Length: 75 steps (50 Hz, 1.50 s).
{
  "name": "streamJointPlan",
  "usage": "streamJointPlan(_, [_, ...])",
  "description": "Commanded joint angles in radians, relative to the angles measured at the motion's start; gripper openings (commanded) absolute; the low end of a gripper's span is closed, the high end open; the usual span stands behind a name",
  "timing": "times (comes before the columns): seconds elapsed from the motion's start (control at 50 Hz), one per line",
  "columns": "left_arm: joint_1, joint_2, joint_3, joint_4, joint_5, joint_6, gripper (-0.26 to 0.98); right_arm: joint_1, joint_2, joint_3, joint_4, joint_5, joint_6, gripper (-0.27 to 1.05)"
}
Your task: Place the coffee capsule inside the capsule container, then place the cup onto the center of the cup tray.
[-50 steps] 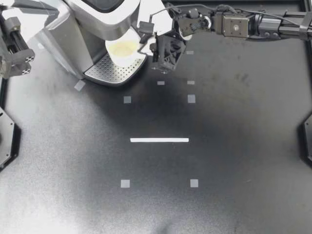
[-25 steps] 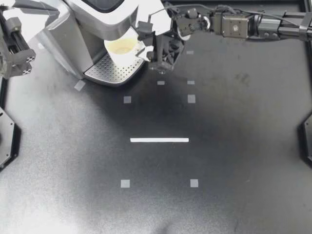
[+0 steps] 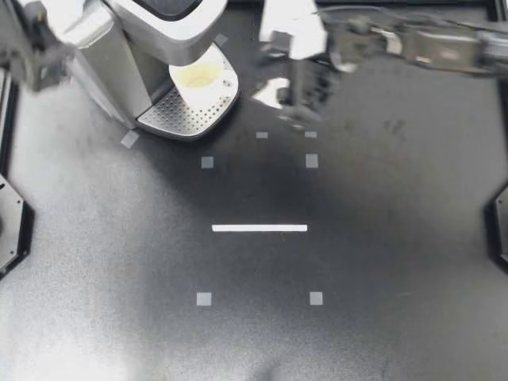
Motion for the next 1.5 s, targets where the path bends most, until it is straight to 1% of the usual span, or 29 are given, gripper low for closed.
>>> streamJointPlan(0.0, [0.043,0.021,-0.025,0.006,-0.025,0.002,0.13,0.026,-0.097,0.026,0.008,-0.025,0.009,0.65])
streamJointPlan(0.12, [0.092,0.081,-0.054,0.008,-0.044,0.005,0.13,0.061,-0.166,0.072,0.028,-0.063,0.028,0.65])
streamJointPlan(0.26, [0.127,0.149,-0.094,0.008,-0.044,0.015,0.13,0.081,-0.213,0.118,0.029,-0.117,0.04,0.65])
streamJointPlan(0.44, [0.13,0.215,-0.155,0.006,-0.025,0.04,0.13,0.081,-0.219,0.141,0.029,-0.141,0.038,0.65])
streamJointPlan(0.6, [0.13,0.249,-0.175,0.005,-0.012,0.04,0.13,0.081,-0.21,0.144,0.028,-0.141,0.035,0.65])
streamJointPlan(0.92, [0.13,0.268,-0.175,0.008,0.011,0.04,0.13,0.081,-0.216,0.147,0.026,-0.141,0.031,0.65])
streamJointPlan(1.16, [0.156,0.275,-0.169,0.008,0.003,0.041,0.13,0.081,-0.221,0.158,0.026,-0.141,0.035,0.65])
streamJointPlan(1.48, [0.158,0.305,-0.17,0.003,0.0,0.048,0.13,0.081,-0.218,0.16,0.026,-0.144,0.032,0.65])
